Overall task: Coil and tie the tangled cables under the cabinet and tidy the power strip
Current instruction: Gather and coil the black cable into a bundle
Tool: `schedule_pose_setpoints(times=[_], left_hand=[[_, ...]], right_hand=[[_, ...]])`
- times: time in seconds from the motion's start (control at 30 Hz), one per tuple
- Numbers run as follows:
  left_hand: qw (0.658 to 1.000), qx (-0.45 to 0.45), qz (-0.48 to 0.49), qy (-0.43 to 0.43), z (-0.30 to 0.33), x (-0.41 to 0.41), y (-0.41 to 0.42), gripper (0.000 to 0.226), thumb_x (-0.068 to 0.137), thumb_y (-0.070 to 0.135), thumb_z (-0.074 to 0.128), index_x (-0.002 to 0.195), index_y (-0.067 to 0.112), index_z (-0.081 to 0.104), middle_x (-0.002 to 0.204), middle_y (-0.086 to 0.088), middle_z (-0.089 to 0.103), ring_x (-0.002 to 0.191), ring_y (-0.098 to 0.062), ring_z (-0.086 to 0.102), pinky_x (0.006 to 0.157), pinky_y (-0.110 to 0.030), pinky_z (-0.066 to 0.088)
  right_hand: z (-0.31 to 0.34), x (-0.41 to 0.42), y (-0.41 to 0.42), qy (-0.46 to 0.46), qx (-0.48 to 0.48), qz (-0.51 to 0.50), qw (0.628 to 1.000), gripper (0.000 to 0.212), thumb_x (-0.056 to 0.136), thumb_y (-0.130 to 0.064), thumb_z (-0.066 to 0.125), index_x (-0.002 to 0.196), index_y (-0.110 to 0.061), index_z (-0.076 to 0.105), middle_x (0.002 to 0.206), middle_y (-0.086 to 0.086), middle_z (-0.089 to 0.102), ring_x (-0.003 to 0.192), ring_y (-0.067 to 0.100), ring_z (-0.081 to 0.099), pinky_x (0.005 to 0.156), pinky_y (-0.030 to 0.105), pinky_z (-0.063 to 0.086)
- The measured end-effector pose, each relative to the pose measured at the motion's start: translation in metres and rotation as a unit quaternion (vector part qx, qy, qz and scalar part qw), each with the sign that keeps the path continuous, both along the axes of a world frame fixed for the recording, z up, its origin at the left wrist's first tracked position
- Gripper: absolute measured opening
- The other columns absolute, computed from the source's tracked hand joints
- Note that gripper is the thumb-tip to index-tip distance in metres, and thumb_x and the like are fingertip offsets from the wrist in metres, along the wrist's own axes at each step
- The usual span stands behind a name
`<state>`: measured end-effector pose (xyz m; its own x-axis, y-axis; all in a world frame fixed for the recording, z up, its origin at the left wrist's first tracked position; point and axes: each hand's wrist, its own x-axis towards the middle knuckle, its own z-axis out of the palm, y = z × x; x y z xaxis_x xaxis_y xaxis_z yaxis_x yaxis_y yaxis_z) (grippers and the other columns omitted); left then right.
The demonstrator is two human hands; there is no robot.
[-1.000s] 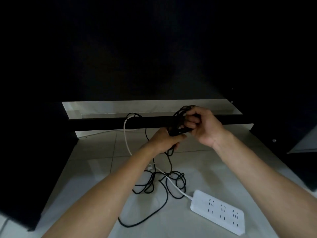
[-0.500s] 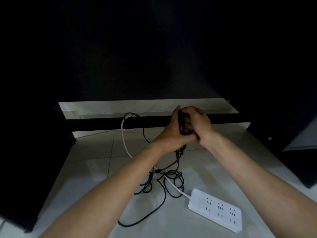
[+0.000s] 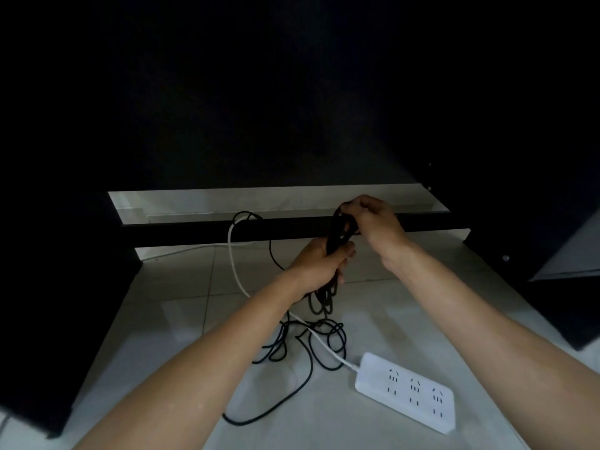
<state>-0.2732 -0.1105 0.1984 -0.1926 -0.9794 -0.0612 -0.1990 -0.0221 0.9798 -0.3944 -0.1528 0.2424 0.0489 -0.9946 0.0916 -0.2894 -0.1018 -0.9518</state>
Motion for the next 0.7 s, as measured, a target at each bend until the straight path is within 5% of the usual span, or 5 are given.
schedule_pose_setpoints(times=[0.27, 0.33, 0.43, 0.53, 0.7], left_hand=[[0.986, -0.009, 0.109, 0.124, 0.008, 0.01, -0.002, 0.02, 0.097, 0.037, 0.054, 0.096, 0.019, 0.063, 0.064, 0.009, 0.055, 0.048, -0.003, 0.049, 0.054, -0.021, 0.042], [0.98, 0.009, 0.137, 0.147, 0.013, 0.014, -0.006, 0.021, 0.095, 0.037, 0.057, 0.092, 0.017, 0.059, 0.067, 0.006, 0.053, 0.048, -0.005, 0.047, 0.053, -0.022, 0.041], [0.984, -0.043, 0.156, 0.079, 0.011, 0.027, -0.012, 0.015, 0.096, 0.034, 0.056, 0.088, 0.021, 0.055, 0.07, 0.003, 0.053, 0.051, -0.009, 0.047, 0.055, -0.026, 0.042], [0.977, -0.135, 0.143, -0.087, 0.001, 0.045, -0.011, 0.013, 0.098, 0.034, 0.051, 0.1, 0.022, 0.055, 0.074, 0.009, 0.054, 0.069, -0.009, 0.053, 0.066, -0.026, 0.042], [0.946, -0.177, 0.207, -0.176, -0.006, 0.065, -0.011, 0.033, 0.099, 0.033, 0.049, 0.122, 0.01, 0.056, 0.105, 0.002, 0.061, 0.097, -0.01, 0.056, 0.08, -0.023, 0.04]], right_hand=[[-0.034, -0.01, 0.015, -0.151, 0.212, 0.169, 0.951, 0.078, 0.093, -0.074, 0.021, 0.124, -0.016, 0.062, 0.105, 0.003, 0.073, 0.105, 0.022, 0.064, 0.101, 0.043, 0.041], [-0.055, -0.008, 0.028, -0.071, 0.265, 0.255, 0.927, 0.087, 0.091, -0.077, 0.013, 0.136, -0.014, 0.053, 0.12, 0.003, 0.067, 0.115, 0.021, 0.061, 0.109, 0.04, 0.036], [-0.064, -0.002, 0.037, 0.072, 0.282, 0.313, 0.904, 0.091, 0.091, -0.078, 0.01, 0.115, -0.012, 0.066, 0.107, 0.011, 0.073, 0.106, 0.02, 0.066, 0.107, 0.036, 0.042], [-0.058, -0.01, 0.03, 0.199, 0.212, 0.3, 0.908, 0.066, 0.088, -0.074, 0.036, 0.091, -0.016, 0.068, 0.089, 0.008, 0.07, 0.09, 0.019, 0.064, 0.101, 0.039, 0.046], [-0.052, -0.026, 0.015, 0.415, 0.153, 0.286, 0.85, 0.029, 0.094, -0.043, 0.056, 0.077, -0.019, 0.056, 0.088, 0.001, 0.07, 0.081, 0.013, 0.058, 0.078, 0.028, 0.043]])
